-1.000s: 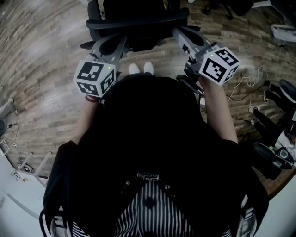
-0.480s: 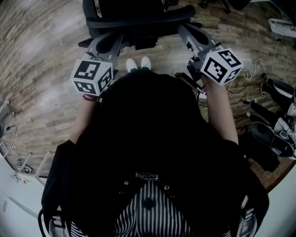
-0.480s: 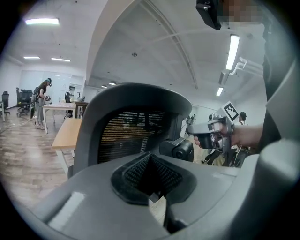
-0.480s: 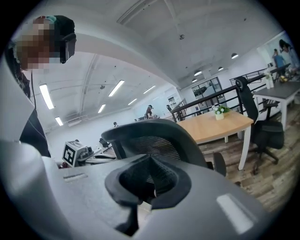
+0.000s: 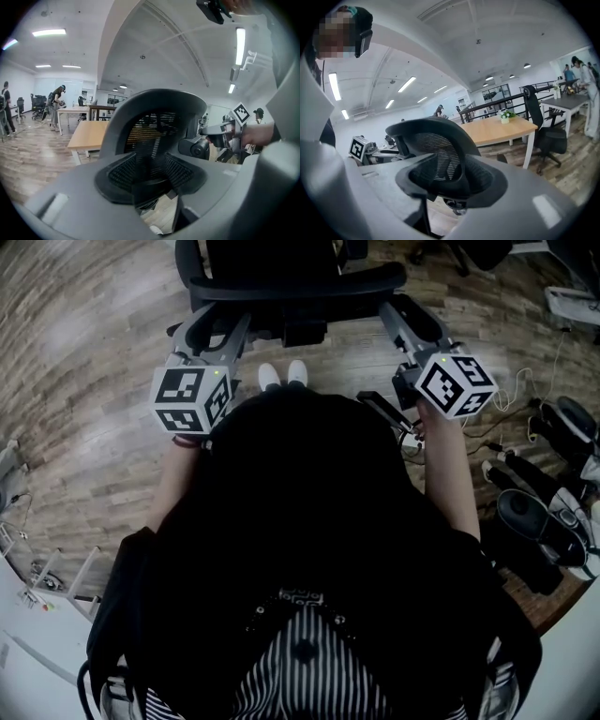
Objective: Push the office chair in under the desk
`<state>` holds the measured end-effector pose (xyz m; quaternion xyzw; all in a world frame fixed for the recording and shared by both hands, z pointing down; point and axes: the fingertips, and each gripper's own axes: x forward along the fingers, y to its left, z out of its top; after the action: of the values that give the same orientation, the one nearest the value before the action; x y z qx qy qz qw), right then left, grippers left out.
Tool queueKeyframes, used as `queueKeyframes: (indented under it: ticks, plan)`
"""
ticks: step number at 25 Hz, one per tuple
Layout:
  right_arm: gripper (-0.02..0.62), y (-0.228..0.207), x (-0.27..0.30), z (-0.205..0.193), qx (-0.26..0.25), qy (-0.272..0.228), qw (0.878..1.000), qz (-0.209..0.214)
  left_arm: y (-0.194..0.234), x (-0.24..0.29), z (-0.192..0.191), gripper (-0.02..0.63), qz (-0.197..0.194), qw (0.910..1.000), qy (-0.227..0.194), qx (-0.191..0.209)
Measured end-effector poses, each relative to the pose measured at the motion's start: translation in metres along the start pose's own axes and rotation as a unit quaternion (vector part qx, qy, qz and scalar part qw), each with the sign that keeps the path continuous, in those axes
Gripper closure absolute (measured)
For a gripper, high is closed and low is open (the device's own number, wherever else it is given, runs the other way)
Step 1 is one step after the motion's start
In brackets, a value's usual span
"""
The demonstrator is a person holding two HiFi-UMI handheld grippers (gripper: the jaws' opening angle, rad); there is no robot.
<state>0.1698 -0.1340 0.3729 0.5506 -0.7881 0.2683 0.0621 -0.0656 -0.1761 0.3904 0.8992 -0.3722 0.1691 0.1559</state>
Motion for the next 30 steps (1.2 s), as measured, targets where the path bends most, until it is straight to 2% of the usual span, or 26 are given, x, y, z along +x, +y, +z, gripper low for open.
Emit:
queueKeyframes:
  ticks: [2,7,12,18,24,30]
  plan:
    - [0.389,-0.005,0.001,-0.002,-0.019,0.009,1.000,-0.016,0.007,-0.002,-0.002,0.366,0.010,0.9999,-0.001,-0.003]
    - [0.324,-0.009,0.007,-0.001,-0.036,0.021,0.999,-0.021,0.016,-0.005,-0.001,0.330,0.023,0.9997,-0.001,-0.009]
    - [0.310,-0.006,0.015,0.005,-0.047,0.024,0.998,-0.016,0.014,-0.012,0.007,0.304,0.026,0.9996,-0.009,0.003]
    - [0.301,-0.012,0.020,0.003,-0.048,0.032,0.998,-0.009,0.028,-0.013,0.014,0.261,0.057,0.9983,-0.015,0.002]
    - [0.292,-0.012,0.027,0.004,-0.066,0.044,0.997,-0.015,0.031,-0.003,0.013,0.210,0.044,0.9989,0.003,0.018]
    - [0.273,-0.015,0.043,0.012,-0.073,0.045,0.996,-0.011,0.035,0.013,0.022,0.206,0.035,0.9992,0.009,0.017]
